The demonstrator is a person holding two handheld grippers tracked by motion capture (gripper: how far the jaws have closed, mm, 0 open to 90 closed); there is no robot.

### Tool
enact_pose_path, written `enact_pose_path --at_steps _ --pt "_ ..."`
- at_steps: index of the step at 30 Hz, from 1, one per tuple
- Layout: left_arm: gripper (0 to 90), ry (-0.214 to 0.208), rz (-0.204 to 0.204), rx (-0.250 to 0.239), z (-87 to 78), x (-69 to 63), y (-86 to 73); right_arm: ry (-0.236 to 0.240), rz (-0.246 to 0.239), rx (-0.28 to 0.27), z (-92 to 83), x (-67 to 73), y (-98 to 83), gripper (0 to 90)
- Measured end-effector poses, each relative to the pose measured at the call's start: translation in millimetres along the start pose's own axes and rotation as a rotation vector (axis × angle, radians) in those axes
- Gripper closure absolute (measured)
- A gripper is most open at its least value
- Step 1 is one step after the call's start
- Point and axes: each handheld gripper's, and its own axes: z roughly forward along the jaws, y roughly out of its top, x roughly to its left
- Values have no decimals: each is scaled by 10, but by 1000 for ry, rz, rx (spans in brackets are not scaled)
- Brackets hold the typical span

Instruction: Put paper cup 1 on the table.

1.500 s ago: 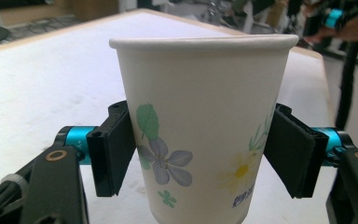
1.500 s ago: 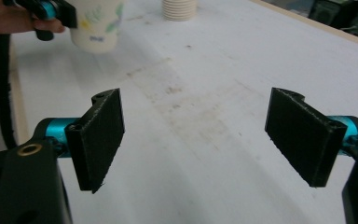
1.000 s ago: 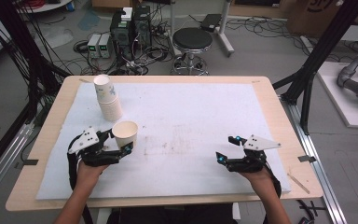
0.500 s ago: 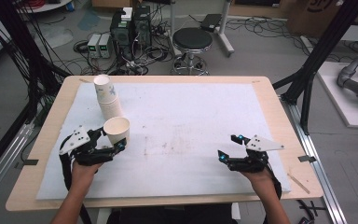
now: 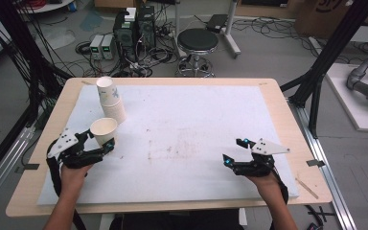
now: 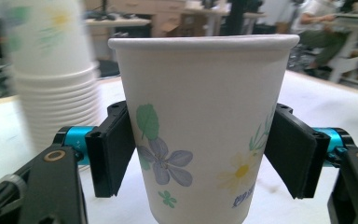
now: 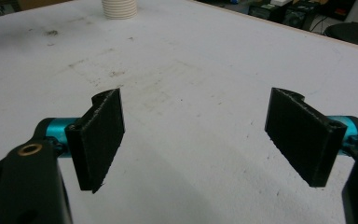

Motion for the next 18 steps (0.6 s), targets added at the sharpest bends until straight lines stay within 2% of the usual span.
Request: enact_pose_path --at_steps 4,9,13,16,18 --pt "286 80 -23 -2 -134 146 -35 5 -2 0 -2 14 0 203" --pt "286 191 -40 48 -236 284 -110 8 -3 -1 -7 15 -4 203" --pt "286 249 -41 97 -263 337 -148 11 -8 -2 1 25 2 203" --pt "288 284 -34 158 -249 349 -179 11 -7 1 5 27 2 203" --pt "289 292 -37 184 -238 351 -192 10 -9 2 10 25 0 203"
